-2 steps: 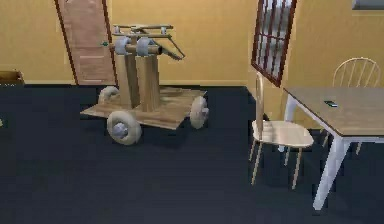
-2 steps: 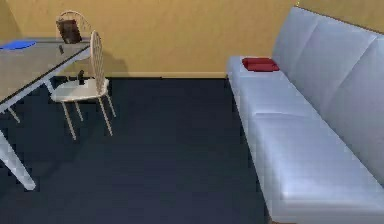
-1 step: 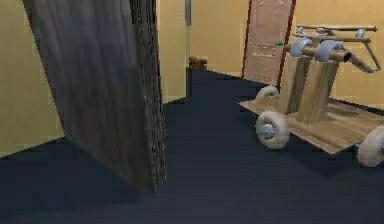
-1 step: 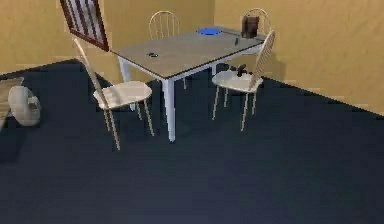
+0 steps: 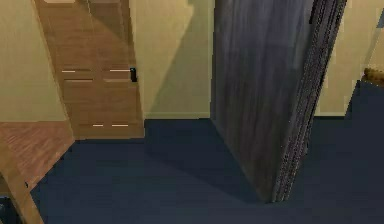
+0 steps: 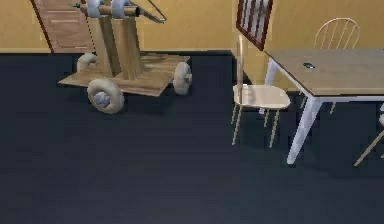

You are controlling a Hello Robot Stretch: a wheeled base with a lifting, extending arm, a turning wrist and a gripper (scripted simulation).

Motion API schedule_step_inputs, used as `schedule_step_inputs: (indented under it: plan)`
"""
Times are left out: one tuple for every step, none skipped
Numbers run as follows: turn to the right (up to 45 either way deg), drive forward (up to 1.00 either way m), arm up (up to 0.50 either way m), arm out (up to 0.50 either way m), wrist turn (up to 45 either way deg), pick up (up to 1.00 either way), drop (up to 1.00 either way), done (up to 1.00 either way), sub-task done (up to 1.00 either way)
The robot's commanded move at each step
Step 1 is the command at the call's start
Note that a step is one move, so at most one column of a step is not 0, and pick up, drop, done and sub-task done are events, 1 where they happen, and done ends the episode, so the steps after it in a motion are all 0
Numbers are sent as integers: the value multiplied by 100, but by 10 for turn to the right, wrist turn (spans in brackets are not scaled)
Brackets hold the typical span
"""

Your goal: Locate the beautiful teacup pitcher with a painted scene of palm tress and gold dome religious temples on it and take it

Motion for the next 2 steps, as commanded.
schedule_step_inputs:
  plan:
    - [0, 90, 0, 0, 0, 0, 0, 0, 0]
    - [-450, 0, 0, 0, 0, 0, 0, 0, 0]
